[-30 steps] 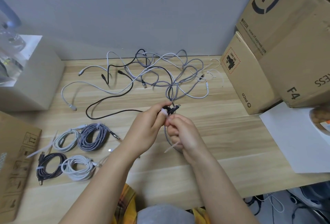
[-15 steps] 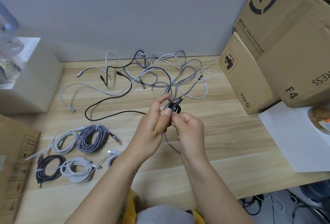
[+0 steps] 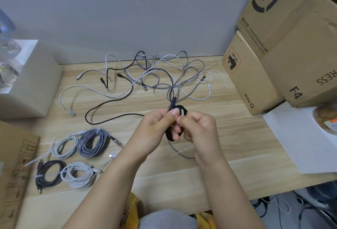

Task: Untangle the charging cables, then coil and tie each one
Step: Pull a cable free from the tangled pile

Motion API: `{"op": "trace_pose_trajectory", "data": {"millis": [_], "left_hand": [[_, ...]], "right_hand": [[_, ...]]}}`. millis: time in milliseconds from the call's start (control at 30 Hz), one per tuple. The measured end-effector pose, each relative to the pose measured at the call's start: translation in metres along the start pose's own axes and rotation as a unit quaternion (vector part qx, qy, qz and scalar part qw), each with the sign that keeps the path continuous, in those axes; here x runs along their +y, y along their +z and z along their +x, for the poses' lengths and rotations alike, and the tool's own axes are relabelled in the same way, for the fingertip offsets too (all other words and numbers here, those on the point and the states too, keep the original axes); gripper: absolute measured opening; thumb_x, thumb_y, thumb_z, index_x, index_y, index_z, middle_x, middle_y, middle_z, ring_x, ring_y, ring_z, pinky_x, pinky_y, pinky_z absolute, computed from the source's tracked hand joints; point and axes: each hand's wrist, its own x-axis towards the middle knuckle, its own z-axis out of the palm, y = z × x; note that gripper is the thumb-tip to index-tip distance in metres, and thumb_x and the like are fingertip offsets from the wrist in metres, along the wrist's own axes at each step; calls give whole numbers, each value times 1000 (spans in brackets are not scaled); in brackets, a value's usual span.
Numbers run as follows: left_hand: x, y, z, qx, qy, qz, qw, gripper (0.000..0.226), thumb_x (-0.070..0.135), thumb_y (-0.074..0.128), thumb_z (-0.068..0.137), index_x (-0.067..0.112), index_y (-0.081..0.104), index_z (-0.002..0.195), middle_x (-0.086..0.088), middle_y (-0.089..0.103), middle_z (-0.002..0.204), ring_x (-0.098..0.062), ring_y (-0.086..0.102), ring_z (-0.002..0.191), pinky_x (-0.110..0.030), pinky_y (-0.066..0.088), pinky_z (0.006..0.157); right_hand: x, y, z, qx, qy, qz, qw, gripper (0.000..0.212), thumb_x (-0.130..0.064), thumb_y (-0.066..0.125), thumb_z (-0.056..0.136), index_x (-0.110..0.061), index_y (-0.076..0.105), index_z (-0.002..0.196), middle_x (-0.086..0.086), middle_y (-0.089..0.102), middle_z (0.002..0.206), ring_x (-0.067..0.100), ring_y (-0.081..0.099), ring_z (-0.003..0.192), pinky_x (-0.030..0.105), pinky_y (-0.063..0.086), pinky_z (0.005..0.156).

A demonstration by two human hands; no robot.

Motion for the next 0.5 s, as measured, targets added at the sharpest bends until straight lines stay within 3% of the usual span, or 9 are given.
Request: {"op": "trace_pose_trajectory", "data": {"millis": [133, 233, 333, 400, 500], "left_hand": [[8, 0, 1, -12, 9, 16, 1000, 33, 23, 47, 96, 8, 55, 67, 4, 57, 51, -8, 51, 47, -12, 39, 53], [13, -1, 1, -32, 6, -13, 999, 30, 31, 49, 89, 11, 58, 67, 5, 58, 56, -9, 51, 45, -14, 39, 49], [14, 0, 1, -47, 4, -46, 998, 31, 33, 46, 86, 12, 59, 67, 4, 57, 56, -10, 48, 44, -14, 38, 48], [11, 1, 2, -52, -7, -76, 996, 30, 32, 46, 86, 11, 59, 70, 3, 55, 52, -11, 45, 44, -15, 38, 49], [3, -5, 5, -59, -28, -142, 988, 27, 26, 47, 85, 11, 67, 76, 2, 49, 53, -11, 41, 45, -16, 38, 49]], "right_hand": [[-7, -1, -2, -8, 31, 144, 989, 32, -10, 54, 63, -18, 44, 34, -3, 28, 36, 14, 35, 33, 26, 21, 47], [-7, 1, -2, -15, 24, 253, 967, 28, -19, 59, 55, -23, 40, 35, -6, 20, 36, 17, 30, 42, 26, 37, 44], [-7, 0, -2, -25, 25, 308, 951, 31, -22, 59, 57, -24, 36, 37, 0, 10, 42, 17, 38, 45, 26, 42, 43], [-6, -4, 0, -20, 42, 292, 955, 36, -20, 59, 63, -24, 32, 39, -2, 11, 40, 18, 34, 42, 23, 36, 40], [-1, -5, 4, 7, 98, 265, 959, 38, -20, 58, 73, -21, 33, 44, -8, 20, 37, 9, 17, 33, 22, 10, 40]]}}
